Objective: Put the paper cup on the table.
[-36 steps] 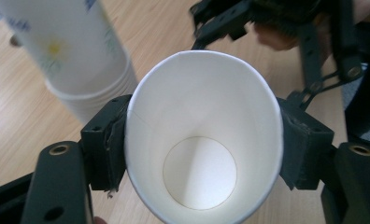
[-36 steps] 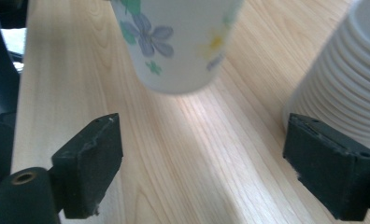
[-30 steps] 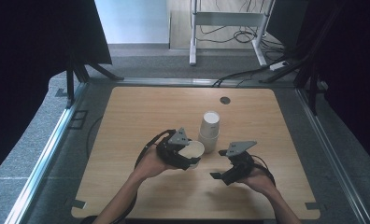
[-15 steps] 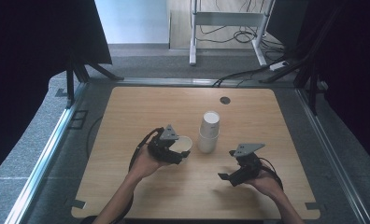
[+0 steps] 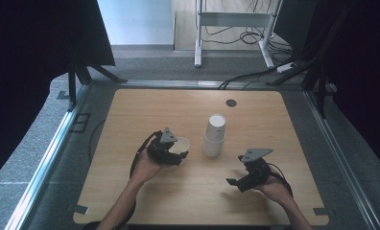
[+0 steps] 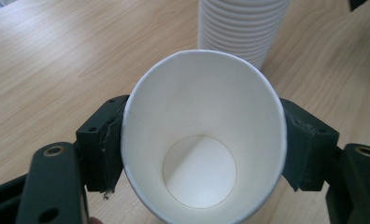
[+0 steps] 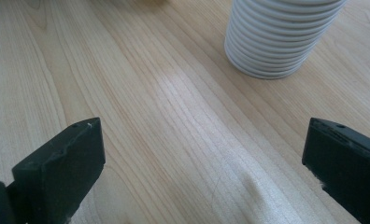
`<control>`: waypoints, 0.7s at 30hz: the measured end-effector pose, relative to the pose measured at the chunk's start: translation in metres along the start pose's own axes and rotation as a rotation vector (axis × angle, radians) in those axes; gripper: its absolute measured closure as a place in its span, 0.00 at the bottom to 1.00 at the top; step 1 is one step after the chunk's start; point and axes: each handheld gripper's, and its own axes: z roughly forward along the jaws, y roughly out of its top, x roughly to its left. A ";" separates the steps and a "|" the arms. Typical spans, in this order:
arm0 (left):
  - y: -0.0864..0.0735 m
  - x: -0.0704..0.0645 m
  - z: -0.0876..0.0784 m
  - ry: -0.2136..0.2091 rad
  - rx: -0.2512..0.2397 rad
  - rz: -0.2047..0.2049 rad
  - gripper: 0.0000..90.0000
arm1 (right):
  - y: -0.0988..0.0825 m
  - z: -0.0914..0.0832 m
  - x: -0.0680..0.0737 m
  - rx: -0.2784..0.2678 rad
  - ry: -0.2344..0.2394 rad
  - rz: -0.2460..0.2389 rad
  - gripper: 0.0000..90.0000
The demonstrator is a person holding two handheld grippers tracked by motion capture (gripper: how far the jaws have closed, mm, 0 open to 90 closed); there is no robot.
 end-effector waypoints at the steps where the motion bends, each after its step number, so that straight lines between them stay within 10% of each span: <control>1: -0.001 0.001 0.001 0.006 0.004 0.002 0.29 | 0.000 0.001 0.000 -0.001 -0.001 0.000 0.00; 21: -0.011 0.002 0.017 0.048 0.008 -0.021 0.25 | -0.003 0.007 0.004 0.037 0.012 -0.023 0.00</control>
